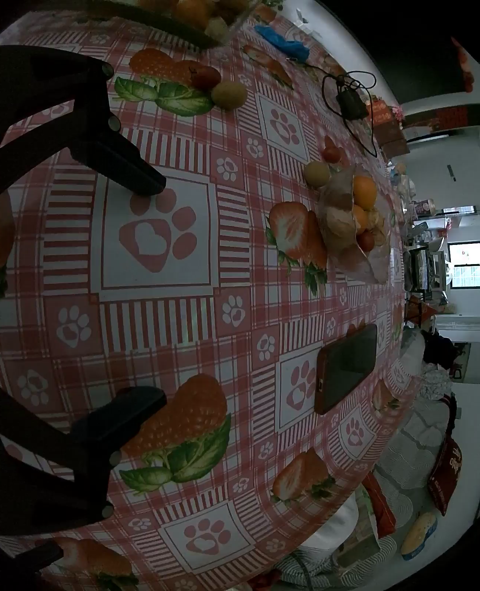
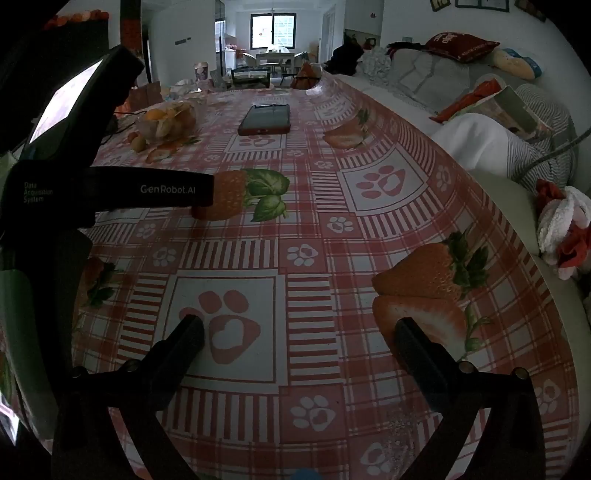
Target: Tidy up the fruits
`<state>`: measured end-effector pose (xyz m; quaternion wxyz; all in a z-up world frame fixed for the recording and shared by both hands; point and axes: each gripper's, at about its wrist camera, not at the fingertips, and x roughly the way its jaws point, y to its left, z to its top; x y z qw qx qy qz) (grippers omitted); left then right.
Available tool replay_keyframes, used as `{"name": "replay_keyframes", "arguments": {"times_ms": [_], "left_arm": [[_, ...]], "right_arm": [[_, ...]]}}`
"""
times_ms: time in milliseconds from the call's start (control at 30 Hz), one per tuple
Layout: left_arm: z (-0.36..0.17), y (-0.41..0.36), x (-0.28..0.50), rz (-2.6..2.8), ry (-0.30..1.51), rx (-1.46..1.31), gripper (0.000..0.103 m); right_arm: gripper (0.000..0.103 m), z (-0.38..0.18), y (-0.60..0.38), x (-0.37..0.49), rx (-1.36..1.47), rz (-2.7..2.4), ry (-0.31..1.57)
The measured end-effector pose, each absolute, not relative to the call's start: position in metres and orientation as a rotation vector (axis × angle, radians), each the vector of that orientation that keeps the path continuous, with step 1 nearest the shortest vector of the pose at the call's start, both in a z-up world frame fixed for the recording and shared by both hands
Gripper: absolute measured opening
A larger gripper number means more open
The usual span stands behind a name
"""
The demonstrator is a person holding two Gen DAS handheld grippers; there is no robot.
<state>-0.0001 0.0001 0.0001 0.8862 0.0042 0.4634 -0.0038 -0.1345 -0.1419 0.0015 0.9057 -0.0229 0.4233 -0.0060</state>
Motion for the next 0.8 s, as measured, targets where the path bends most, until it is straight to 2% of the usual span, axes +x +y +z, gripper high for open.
{"name": "replay_keyframes", "arguments": {"times_ms": [467, 800], "left_arm": [[0.000, 0.000, 0.000, -0.008, 0.963, 0.008, 0.103], [0.000, 0.000, 0.000, -0.008, 0.964, 0.008, 0.103]], "right_arm": [[0.103, 0.003, -0.132, -0.130, -0.040, -0.066, 0.983], [0.103, 0.005, -0.134, -0.133, -0.008, -0.034, 0.989]]}}
